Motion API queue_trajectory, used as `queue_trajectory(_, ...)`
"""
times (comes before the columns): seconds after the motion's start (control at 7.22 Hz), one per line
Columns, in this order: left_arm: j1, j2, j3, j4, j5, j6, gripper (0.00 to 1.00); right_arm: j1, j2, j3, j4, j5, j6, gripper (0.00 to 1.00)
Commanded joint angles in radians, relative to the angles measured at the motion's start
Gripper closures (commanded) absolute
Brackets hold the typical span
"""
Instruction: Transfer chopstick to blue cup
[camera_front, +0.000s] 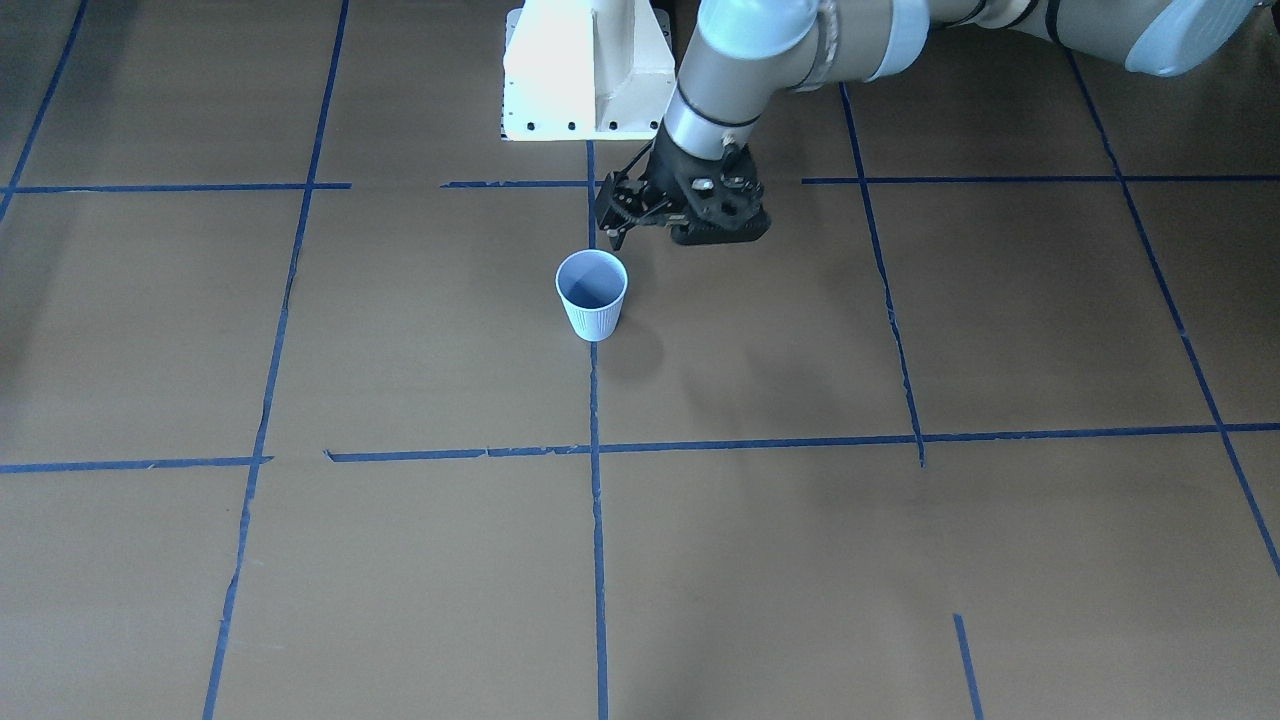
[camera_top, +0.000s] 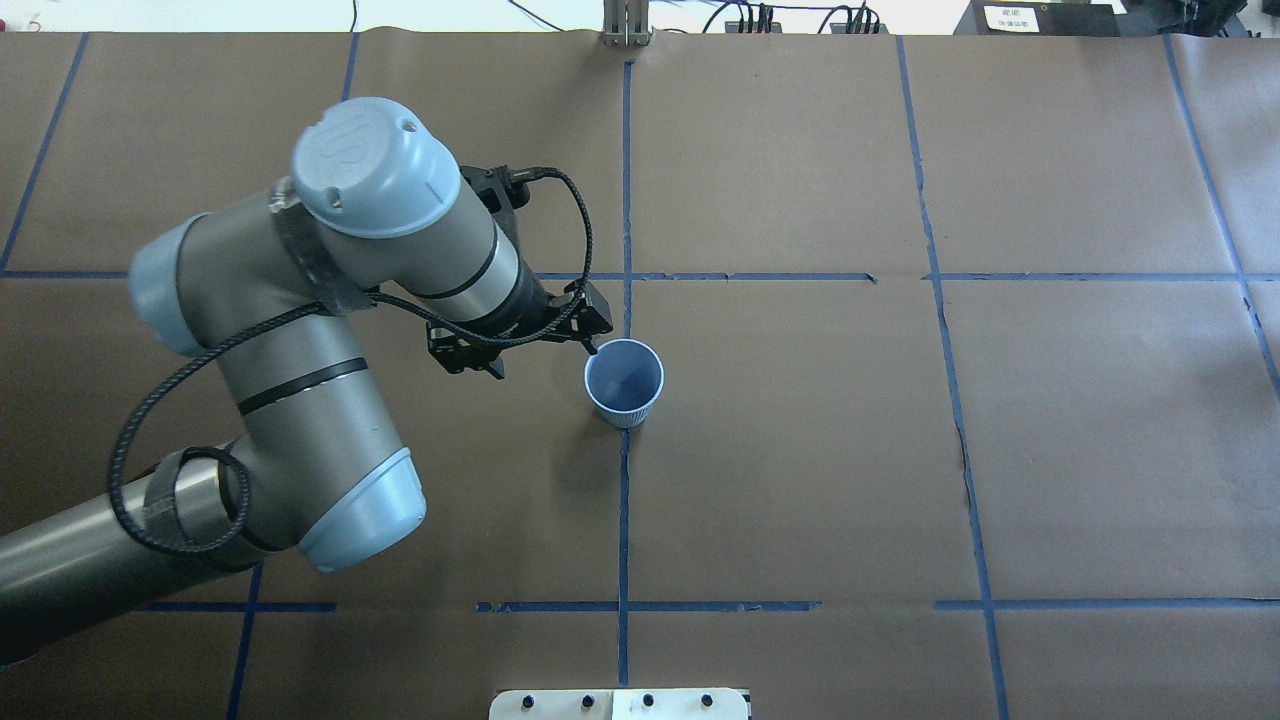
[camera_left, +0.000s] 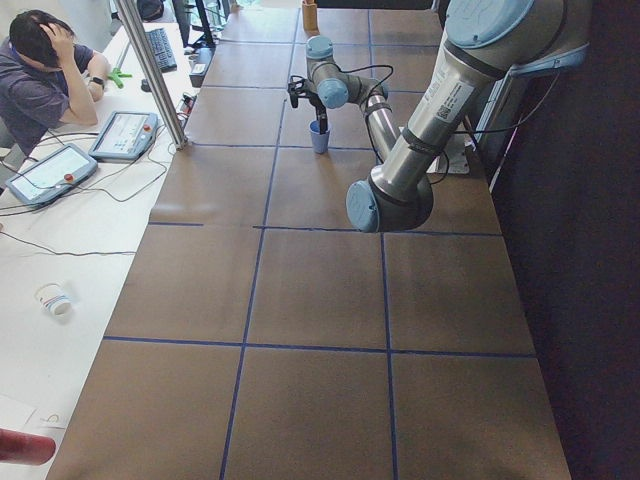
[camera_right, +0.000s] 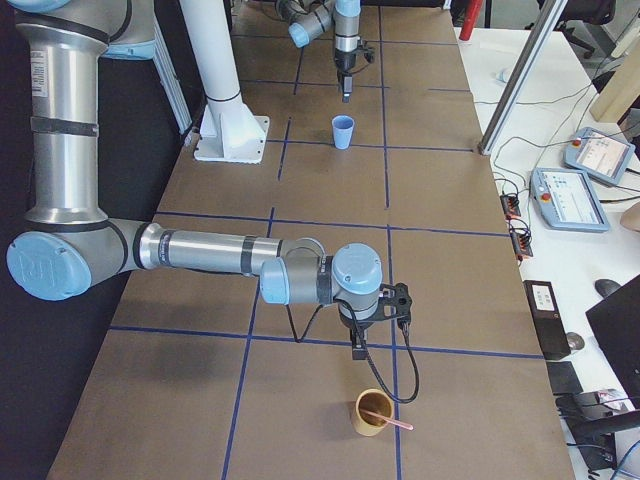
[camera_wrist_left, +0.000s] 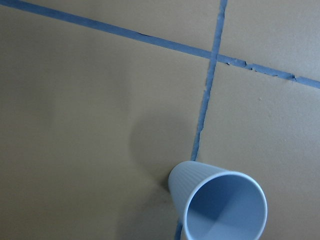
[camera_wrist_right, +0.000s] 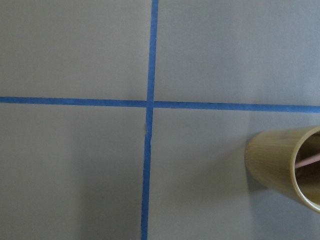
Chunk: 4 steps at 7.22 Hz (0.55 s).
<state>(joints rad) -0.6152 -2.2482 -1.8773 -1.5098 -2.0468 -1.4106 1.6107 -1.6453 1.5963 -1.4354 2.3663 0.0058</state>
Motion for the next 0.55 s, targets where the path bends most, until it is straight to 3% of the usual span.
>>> queue_trajectory(0.0,-0.050,0.050,-0.158,0.144,-0.003,0.065,0.00,0.039,-0.002,-0.044,0.029,-0.004,-0.004,0.00)
queue_trajectory(0.42,-0.109,0.169,-0.259,0.218,-0.001,0.182,0.00,0.124,0.094,-0.226,0.133,-0.038,0.002,0.00)
